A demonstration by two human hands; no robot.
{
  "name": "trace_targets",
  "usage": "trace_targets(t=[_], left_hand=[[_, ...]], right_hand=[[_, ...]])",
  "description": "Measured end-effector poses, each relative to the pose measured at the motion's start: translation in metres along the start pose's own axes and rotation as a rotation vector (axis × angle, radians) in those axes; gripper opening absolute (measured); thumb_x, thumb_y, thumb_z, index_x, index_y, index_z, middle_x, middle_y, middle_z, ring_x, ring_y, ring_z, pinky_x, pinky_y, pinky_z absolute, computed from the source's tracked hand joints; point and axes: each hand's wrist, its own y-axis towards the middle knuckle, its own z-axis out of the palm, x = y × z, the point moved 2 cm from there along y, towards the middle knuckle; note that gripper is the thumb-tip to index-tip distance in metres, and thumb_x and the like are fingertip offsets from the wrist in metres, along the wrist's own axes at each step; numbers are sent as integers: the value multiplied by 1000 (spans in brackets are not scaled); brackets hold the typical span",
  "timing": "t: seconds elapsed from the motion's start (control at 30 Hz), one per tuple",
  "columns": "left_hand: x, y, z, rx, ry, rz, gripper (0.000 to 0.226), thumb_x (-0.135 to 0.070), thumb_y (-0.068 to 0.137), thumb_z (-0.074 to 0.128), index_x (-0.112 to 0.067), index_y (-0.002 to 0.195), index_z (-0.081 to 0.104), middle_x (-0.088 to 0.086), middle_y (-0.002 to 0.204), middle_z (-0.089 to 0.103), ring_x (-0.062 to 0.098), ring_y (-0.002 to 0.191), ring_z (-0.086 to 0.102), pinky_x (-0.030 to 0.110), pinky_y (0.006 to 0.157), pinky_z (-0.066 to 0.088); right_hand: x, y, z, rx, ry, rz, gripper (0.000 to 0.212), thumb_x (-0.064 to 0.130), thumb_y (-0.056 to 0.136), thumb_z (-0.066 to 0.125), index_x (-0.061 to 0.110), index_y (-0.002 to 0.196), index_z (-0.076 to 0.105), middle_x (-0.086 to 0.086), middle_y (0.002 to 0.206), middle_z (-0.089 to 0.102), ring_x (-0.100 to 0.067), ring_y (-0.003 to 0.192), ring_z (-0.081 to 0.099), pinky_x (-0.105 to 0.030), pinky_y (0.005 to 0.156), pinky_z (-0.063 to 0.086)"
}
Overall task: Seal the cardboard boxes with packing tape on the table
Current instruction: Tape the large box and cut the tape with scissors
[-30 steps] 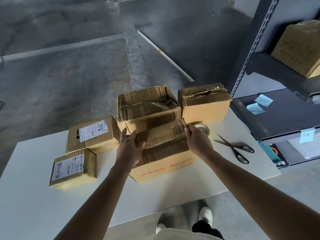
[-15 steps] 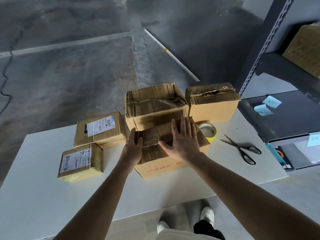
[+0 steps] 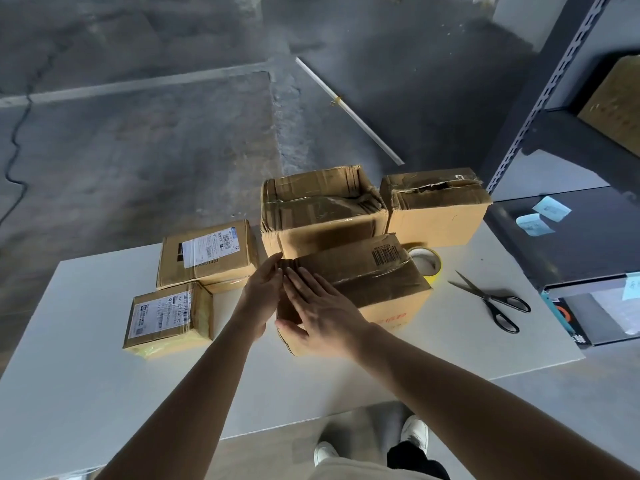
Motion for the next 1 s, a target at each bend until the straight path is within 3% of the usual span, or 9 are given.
trace_targets(t=[0.13,0.27,0.33,0.4,0.5,0.57,0.83,0.93,1.0], left_hand=[[-1,1,1,-43,175,94,39,-18,107,35,-20,144,46,1,127,56,19,117,54,29,93,46],[2,-1,5,-61,251,132,38,-26,108,32,-24,144,42,8,117,58,30,105,61,48,82,58],[3,-2,8,-67,309,154,40,-27,108,29,-23,147,38,5,119,54,20,95,60,35,68,58],[3,-3,8,-76,359,181,41,-27,108,27,-22,148,36,1,118,51,8,83,55,21,56,48],[1,-5,8,-79,404,215,42,-24,108,27,-19,148,36,0,117,50,1,78,50,16,55,41],[2,-5,9,-80,416,224,42,-24,108,26,-18,148,36,0,117,50,1,78,49,15,56,42],[-1,-5,10,-88,466,193,45,-28,108,22,-19,152,30,7,125,51,7,80,53,25,56,51],[-5,-7,15,-111,453,168,46,-26,109,21,-19,154,26,15,140,49,12,93,51,17,55,43],[-4,-7,16,-148,430,90,48,-36,108,21,-22,154,23,16,142,48,16,91,53,24,57,49]], right_hand=[[-10,-8,-4,6,9,45,103,78,78,-13,13,158,-6,-4,165,-14,-18,151,-16,-37,125,-3],[-37,-28,-10,-39,-39,138,95,74,88,-5,10,157,-3,-6,163,-15,-21,151,-14,-39,125,0],[-52,-39,-15,-54,-31,192,92,73,89,-2,11,157,-3,-5,163,-15,-19,150,-16,-39,125,1],[-65,-48,-19,-61,-22,252,91,73,88,-3,13,157,-4,-3,163,-15,-18,150,-18,-39,125,-1],[-85,-59,-24,-91,-5,365,92,72,86,-4,15,158,-4,-2,164,-13,-18,150,-17,-32,120,-12],[-98,-66,-28,-106,-11,422,89,70,88,-2,14,158,-5,-4,165,-11,-17,149,-18,-32,119,-12],[-118,-70,-27,-120,77,569,86,69,94,14,16,157,-14,-2,165,-16,-27,153,-7,-41,122,4],[-120,-67,-30,-155,190,595,83,61,100,24,12,157,-10,-9,166,-8,-30,153,2,-45,120,18],[-126,-64,-35,-183,335,628,80,55,102,30,10,158,-7,-14,166,5,-34,151,13,-48,117,27]])
